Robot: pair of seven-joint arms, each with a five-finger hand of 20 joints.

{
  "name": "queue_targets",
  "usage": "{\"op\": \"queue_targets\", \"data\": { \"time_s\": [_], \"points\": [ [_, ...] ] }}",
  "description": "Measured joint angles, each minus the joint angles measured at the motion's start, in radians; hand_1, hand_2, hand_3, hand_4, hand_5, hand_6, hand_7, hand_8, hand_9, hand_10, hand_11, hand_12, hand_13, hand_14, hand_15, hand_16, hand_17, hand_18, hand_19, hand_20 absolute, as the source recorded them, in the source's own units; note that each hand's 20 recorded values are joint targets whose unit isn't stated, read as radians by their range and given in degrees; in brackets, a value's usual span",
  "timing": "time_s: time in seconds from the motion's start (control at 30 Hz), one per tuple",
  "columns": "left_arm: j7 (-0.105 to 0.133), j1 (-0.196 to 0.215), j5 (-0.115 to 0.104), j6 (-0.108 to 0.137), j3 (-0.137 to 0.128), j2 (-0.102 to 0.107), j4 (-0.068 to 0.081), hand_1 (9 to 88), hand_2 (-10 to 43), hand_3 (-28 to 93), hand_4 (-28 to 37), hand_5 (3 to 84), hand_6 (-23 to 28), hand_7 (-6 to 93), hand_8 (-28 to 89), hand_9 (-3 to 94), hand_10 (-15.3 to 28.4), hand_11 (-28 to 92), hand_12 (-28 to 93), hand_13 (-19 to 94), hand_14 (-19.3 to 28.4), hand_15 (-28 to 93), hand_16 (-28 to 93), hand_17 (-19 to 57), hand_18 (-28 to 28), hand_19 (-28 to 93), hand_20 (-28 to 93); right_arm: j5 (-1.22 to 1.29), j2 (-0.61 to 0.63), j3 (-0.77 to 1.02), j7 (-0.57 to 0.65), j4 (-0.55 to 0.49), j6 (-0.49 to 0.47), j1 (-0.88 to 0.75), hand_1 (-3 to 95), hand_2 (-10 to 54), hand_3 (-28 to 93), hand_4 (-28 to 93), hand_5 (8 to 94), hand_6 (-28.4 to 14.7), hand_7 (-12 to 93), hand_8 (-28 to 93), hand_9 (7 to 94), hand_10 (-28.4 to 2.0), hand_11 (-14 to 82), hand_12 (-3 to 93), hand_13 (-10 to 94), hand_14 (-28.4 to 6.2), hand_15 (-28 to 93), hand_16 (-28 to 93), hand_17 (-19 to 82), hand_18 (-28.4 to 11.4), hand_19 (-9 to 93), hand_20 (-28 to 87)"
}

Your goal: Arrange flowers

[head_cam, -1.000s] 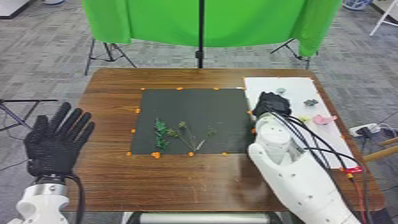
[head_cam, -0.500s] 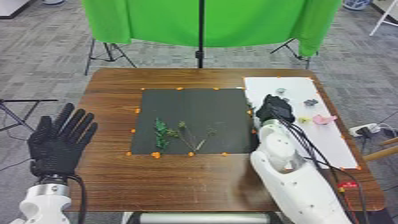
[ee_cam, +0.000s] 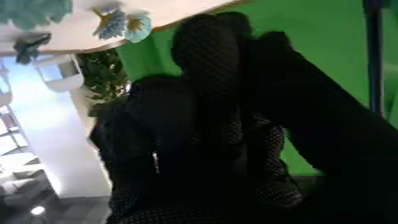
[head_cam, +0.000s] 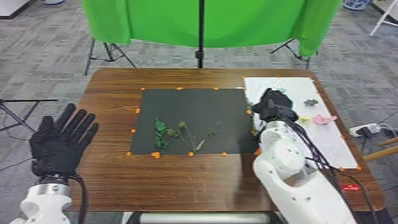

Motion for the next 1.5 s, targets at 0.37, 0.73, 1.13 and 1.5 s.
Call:
{"op": "queue_targets", "data": {
  "time_s": [0.37,0.73,1.13,1.5],
  "points": [
    [-0.002,0.000,0.012,0.002,0.000,0.001,0.000,24.2,9.1,76,-28.3,41.7,7.8,8.5,-8,37.1,13.3,15,11,31,12.9,16,-1,-4.6,14.4,33,14,-0.061,-0.007,-0.020,0.018,0.098,-0.278,0.059,24.4,-9.5,69,-27,75.4,-8.4,31,-6,78.5,-20.3,34.8,27.4,71,-16.1,66,30,45,-25.9,93,49],
    [-0.009,0.000,0.020,0.001,0.003,0.000,0.001,24.2,8.6,76,-28.3,41.7,7.8,8.5,-8,37.0,13.4,15,11,31,12.9,16,-1,-4.6,14.3,33,14,-0.133,-0.023,-0.060,-0.019,0.187,-0.320,0.128,53.3,-9.5,80,-27,81.4,-2.4,31,21,88.5,-12.0,16.5,46.6,78,-9.4,55,40,46,-24.8,93,49],
    [-0.007,0.002,0.005,-0.002,0.004,-0.003,0.001,24.7,7.8,76,-28.3,41.5,7.8,8.2,-8,37.0,13.2,15,11,31,12.6,16,-1,-4.5,14.2,32,14,-0.126,-0.016,-0.037,-0.065,0.174,-0.085,0.056,48.0,-9.5,82,-6,86.2,-1.8,30,22,93.6,-9.6,14.5,45.3,86,-4.8,43,47,51,-24.5,93,48],
    [-0.006,0.012,0.004,-0.002,0.002,-0.006,0.001,24.8,8.2,75,-28.3,41.2,7.7,8.3,-8,36.6,13.1,15,10,31,12.3,15,-1,-4.3,14.1,32,14,-0.075,0.028,-0.036,-0.096,-0.093,0.021,-0.081,47.3,-9.5,81,-4,85.7,-1.5,30,23,93.7,-9.9,13.6,46.0,86,-5.2,43,48,50,-24.6,93,49]
  ]
}}
